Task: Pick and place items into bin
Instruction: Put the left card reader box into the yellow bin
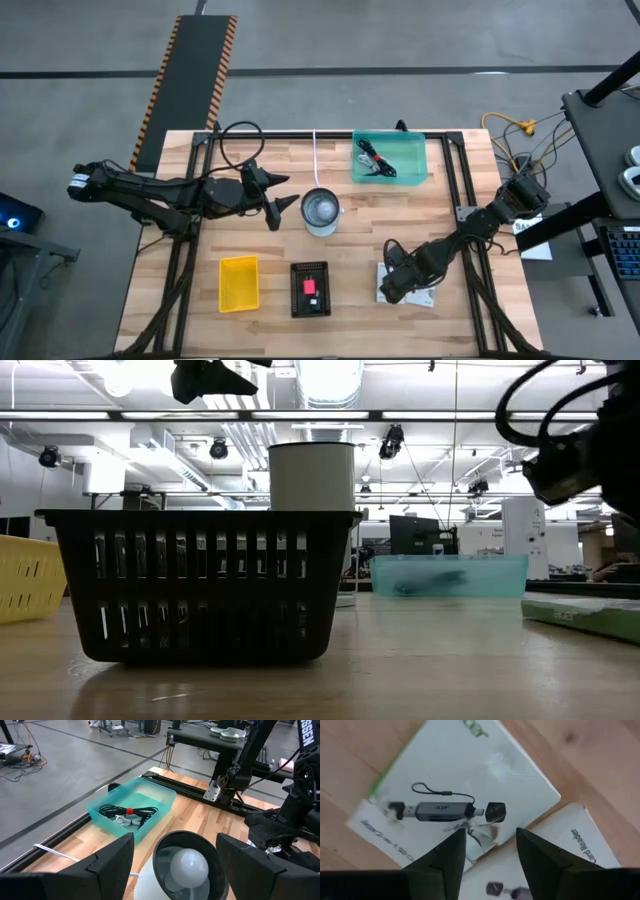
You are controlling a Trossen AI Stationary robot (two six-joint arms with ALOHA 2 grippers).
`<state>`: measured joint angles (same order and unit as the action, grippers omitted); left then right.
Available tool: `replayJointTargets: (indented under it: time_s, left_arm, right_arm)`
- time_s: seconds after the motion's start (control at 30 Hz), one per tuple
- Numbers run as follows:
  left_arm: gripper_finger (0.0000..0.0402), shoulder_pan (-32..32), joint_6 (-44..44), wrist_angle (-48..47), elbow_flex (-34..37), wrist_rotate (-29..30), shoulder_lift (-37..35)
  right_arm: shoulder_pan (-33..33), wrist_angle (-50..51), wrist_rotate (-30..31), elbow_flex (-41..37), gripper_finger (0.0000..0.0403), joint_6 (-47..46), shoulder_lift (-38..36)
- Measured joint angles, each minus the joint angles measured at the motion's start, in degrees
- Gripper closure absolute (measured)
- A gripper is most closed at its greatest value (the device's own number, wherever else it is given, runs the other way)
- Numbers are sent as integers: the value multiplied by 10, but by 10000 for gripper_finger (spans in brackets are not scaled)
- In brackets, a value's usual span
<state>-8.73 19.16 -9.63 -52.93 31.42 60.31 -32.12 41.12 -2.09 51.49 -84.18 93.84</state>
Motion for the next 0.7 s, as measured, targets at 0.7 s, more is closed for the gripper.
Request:
replayJointTargets:
  time_s: [0.7]
  left_arm:
    - [136,0,0,-5,0,0,0]
  right_arm:
    - [0,-120,-55,-53,241,2,-2]
